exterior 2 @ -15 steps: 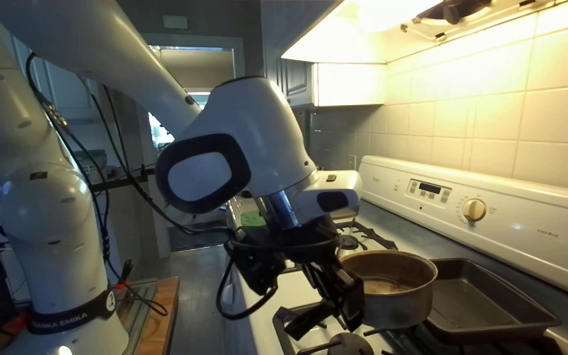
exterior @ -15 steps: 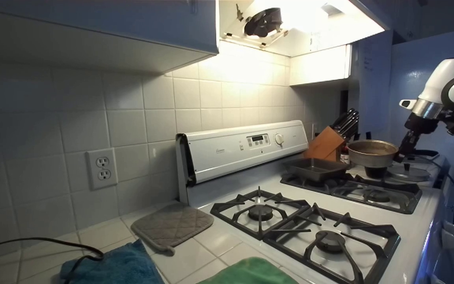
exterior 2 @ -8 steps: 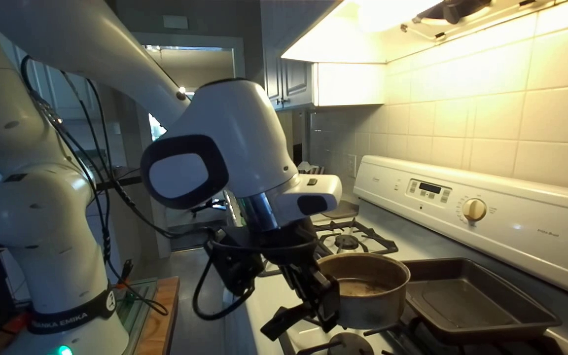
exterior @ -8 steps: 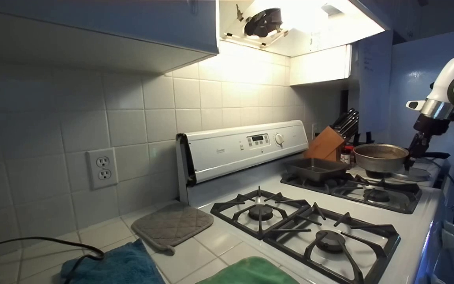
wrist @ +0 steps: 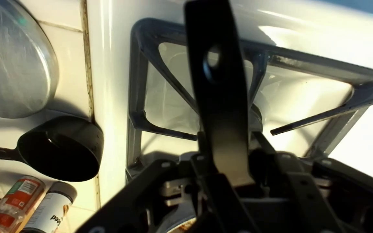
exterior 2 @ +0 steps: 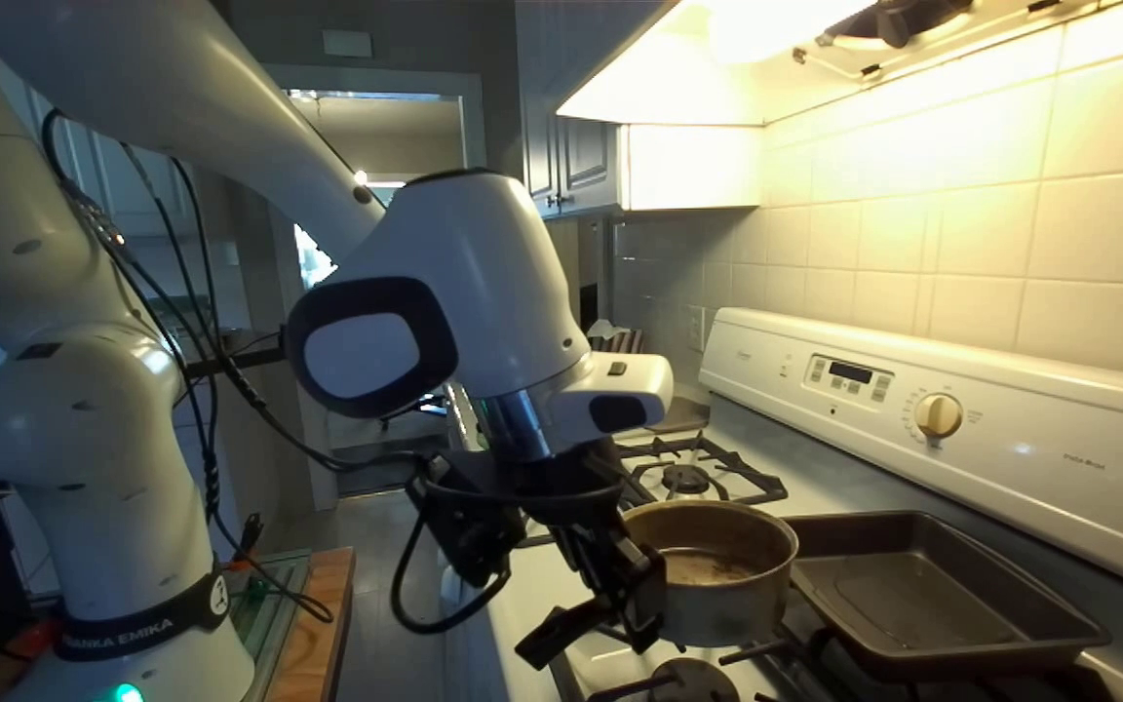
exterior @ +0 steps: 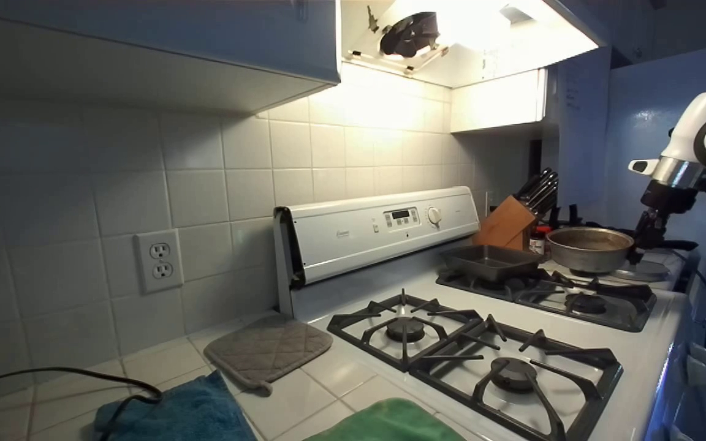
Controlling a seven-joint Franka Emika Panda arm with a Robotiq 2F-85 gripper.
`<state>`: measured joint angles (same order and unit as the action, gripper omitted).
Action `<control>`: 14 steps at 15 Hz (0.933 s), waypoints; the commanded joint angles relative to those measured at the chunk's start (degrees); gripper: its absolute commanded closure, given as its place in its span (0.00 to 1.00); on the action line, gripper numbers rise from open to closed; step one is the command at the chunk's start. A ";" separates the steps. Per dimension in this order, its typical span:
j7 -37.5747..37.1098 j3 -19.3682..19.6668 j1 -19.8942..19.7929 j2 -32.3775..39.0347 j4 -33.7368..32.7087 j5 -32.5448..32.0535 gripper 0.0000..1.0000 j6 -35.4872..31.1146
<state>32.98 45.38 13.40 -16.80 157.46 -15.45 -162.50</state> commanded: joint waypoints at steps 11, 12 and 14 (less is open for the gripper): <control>2.85 6.52 6.30 4.16 -0.83 7.31 0.89 -0.72; 2.75 7.00 7.04 4.65 -0.94 7.79 0.89 -0.80; 2.89 8.10 8.40 5.45 -1.17 8.65 0.89 -0.67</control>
<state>34.00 51.56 19.19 -12.79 157.22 -9.85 -162.56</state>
